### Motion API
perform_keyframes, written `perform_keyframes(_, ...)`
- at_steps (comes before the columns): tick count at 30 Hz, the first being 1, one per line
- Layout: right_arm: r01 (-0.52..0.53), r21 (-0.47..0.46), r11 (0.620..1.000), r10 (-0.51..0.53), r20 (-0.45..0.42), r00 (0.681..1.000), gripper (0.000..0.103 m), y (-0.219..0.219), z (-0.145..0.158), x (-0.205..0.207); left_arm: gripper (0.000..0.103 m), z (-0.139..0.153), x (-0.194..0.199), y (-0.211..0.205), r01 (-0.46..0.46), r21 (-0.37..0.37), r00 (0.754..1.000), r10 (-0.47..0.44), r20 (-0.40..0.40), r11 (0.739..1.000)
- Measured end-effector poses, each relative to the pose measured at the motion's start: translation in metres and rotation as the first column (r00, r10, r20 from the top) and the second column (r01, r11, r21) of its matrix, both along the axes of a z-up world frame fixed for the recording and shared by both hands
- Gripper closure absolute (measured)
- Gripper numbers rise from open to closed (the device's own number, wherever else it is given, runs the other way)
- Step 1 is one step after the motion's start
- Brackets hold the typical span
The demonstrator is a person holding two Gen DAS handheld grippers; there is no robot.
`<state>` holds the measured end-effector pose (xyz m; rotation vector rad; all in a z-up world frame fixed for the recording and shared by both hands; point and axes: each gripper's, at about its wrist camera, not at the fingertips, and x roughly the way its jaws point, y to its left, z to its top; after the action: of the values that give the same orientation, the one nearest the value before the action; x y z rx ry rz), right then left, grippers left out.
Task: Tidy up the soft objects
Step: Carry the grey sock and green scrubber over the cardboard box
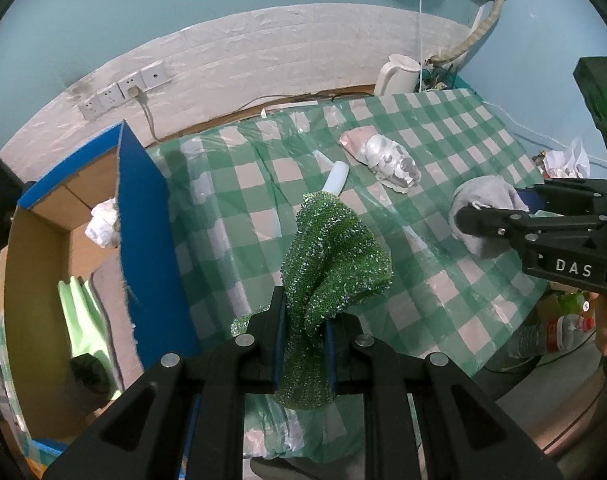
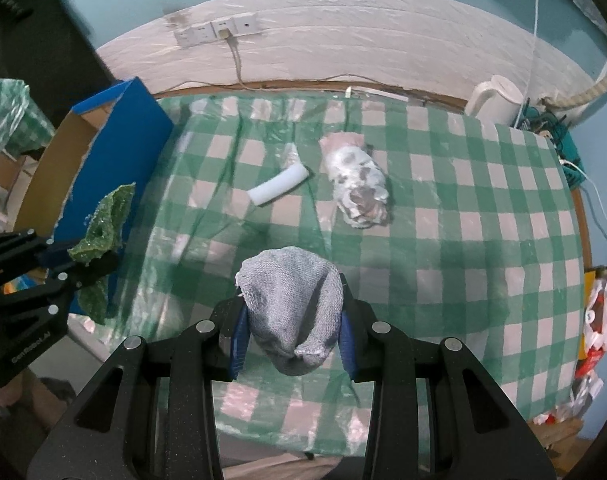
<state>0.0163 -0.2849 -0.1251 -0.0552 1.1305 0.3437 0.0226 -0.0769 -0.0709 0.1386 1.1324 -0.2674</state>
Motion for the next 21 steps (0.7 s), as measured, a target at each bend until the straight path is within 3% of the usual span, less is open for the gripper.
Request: perform_keyframes(21, -0.103, 0.010, 0.995, 0.103, 0.036, 0.994, 0.067, 0.072, 0.034, -0.003, 0.087, 0.040, -0.018, 0.065, -0.094, -0.029, 0.993, 0.096, 0.067, 0.995)
